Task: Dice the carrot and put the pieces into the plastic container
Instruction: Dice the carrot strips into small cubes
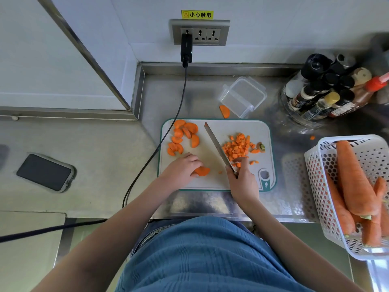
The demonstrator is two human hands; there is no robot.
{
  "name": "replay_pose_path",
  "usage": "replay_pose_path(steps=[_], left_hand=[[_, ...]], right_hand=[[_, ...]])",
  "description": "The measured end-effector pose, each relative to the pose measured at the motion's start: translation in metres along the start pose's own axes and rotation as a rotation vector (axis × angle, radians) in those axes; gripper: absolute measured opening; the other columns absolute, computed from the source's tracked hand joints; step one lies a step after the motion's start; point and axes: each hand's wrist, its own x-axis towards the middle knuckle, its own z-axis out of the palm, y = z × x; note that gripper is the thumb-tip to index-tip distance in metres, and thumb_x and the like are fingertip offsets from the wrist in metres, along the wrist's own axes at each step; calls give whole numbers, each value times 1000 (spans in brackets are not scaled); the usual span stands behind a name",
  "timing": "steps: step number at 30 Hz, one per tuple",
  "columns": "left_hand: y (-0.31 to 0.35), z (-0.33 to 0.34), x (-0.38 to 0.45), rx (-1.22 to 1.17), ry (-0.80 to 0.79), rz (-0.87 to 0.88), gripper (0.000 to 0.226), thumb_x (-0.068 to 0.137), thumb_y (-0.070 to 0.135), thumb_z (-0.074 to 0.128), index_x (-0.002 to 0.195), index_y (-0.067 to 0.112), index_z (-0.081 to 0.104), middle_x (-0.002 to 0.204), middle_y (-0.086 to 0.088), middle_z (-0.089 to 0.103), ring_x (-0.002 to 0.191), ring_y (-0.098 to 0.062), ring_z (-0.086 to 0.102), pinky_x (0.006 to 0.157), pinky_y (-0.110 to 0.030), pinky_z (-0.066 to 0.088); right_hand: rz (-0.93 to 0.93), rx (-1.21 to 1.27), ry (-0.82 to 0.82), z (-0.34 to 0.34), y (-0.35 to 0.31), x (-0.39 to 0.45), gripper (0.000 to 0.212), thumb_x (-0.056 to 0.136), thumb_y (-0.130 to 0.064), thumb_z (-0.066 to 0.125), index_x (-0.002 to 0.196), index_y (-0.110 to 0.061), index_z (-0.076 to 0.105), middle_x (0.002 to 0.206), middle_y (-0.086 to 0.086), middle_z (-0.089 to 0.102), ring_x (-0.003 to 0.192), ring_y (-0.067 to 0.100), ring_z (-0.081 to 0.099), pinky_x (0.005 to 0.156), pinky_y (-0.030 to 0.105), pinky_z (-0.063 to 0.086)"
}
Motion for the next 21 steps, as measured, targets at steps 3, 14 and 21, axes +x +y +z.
replay_pose_path(steps=[3,14,21], left_hand=[[-3,-4,-2,-16,-4,-27,35,89,20,62,123,13,59,123,-1,55,119,-16,42,94,-27,36],[-4,-8,5,-29,-43,-42,38,84,23,68,120,17,62,119,1,60,117,-19,45,91,-28,37],[2,-19,-7,-34,206,63,42,82,20,53,122,11,60,120,-4,60,113,-21,53,87,-35,49]], right_hand=[[5,2,-2,0,1,2,27,99,-37,42,117,-20,33,72,8,60,67,30,59,58,36,46],[24,26,9,0,1,7,28,99,-39,42,118,-21,34,82,8,64,71,29,60,64,43,52],[29,28,11,-1,0,8,31,98,-41,42,120,-21,35,74,7,61,67,29,59,60,41,51]])
